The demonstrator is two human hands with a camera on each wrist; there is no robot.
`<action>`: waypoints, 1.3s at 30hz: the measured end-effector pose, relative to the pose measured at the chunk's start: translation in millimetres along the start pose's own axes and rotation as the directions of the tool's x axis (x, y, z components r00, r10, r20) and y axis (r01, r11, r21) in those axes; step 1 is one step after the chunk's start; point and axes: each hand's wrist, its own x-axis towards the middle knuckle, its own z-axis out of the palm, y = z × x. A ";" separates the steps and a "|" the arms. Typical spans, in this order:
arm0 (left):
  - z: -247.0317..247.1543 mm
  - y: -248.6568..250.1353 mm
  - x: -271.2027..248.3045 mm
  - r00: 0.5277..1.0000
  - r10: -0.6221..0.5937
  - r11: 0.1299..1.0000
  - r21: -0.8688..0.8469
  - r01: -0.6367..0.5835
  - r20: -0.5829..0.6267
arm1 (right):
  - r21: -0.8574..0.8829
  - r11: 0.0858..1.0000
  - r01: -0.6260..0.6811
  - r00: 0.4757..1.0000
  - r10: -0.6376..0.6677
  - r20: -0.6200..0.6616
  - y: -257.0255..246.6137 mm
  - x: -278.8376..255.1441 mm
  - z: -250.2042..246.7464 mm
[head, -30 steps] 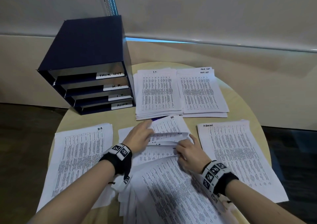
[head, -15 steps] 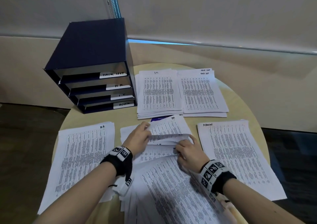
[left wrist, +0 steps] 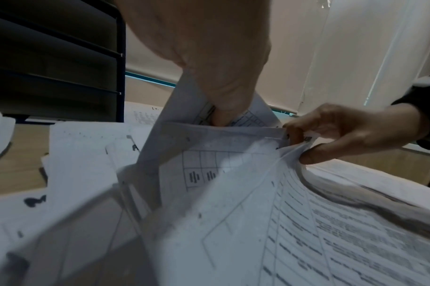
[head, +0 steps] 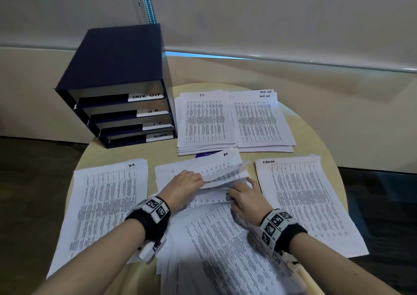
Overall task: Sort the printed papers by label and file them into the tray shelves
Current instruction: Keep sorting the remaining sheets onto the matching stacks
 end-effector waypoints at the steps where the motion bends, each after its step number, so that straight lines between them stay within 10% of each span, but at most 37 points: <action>1: -0.8 2.1 0.8 0.996 -0.092 0.993 -0.074 0.091 -0.003 | 0.000 1.000 -0.002 1.000 0.002 0.007 -0.1 0.7 -0.3; 7: -4.3 -11.1 26.1 0.799 -0.594 0.731 -0.354 0.583 0.089 | -0.012 1.000 -0.017 0.999 0.018 0.036 -0.5 5.0 0.3; 13: -0.5 -27.5 40.2 0.672 -0.678 0.618 -0.264 0.740 0.297 | -0.016 1.000 -0.005 0.999 0.005 0.037 0.9 8.5 3.5; 23: -3.6 -0.3 -5.2 0.974 -0.185 0.974 0.108 0.200 -0.130 | -0.021 1.000 0.020 1.000 -0.020 -0.001 3.6 6.3 6.4; 33: -12.2 -4.1 -13.0 0.977 -0.047 0.979 0.185 0.086 -0.209 | -0.061 0.998 0.019 0.997 -0.023 -0.076 -1.4 6.3 -2.2; 39: -28.5 -2.6 -7.0 0.934 -0.264 0.963 -0.116 0.243 -0.239 | -0.053 0.998 0.044 0.997 -0.047 -0.063 -3.3 3.6 -4.8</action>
